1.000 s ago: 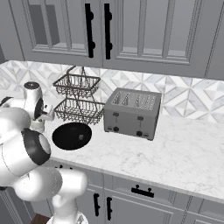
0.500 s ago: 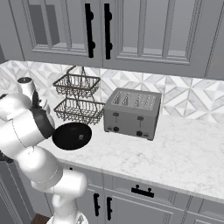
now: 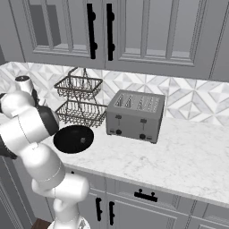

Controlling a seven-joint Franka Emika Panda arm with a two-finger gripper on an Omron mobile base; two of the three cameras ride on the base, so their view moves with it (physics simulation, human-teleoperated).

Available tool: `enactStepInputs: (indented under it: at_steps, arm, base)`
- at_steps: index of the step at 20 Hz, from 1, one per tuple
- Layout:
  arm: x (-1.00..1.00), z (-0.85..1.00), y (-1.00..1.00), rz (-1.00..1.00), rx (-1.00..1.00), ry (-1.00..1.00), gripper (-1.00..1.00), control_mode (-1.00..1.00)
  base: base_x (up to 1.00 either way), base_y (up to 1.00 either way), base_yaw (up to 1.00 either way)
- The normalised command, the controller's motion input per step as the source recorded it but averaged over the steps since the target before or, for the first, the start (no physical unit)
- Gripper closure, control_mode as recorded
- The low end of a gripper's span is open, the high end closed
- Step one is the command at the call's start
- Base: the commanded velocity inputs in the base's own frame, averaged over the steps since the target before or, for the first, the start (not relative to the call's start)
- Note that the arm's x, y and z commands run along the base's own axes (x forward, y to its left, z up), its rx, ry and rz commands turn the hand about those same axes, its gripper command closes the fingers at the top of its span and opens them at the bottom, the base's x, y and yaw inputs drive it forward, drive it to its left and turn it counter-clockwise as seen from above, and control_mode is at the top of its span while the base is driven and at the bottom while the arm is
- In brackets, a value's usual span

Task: Grab a lemon wedge from the fridge and one ice cube from the ice bowl, and put them in the glass of lemonade.

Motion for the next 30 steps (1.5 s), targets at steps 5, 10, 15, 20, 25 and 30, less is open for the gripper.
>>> enactStepInputs:
  at_steps: [5, 10, 15, 20, 25, 30]
  arm:
    - [0.23, 0.0, 0.0, 0.0, 0.0, 0.0, 1.0, -1.0]
    - [0.15, 0.0, 0.04, 0.0, 0.0, 0.01, 1.0, -1.0]
    - [0.0, -0.05, 0.12, 0.0, 0.0, 0.0, 1.0, -1.0]
    - [0.04, -0.21, 0.03, 0.0, 0.0, 0.0, 1.0, -1.0]
    - [0.0, -0.02, -0.03, 0.0, 0.0, 0.01, 1.0, -1.0]
    - [0.18, 0.01, 0.0, -0.01, -0.01, 0.09, 1.0, -1.0]
  base:
    - [0.0, 0.0, 0.0]
    - [0.0, 0.0, 0.0]
    - [0.0, 0.0, 0.0]
    - [0.0, 0.0, 0.0]
    - [0.0, 0.0, 0.0]
    - [0.0, 0.0, 0.0]
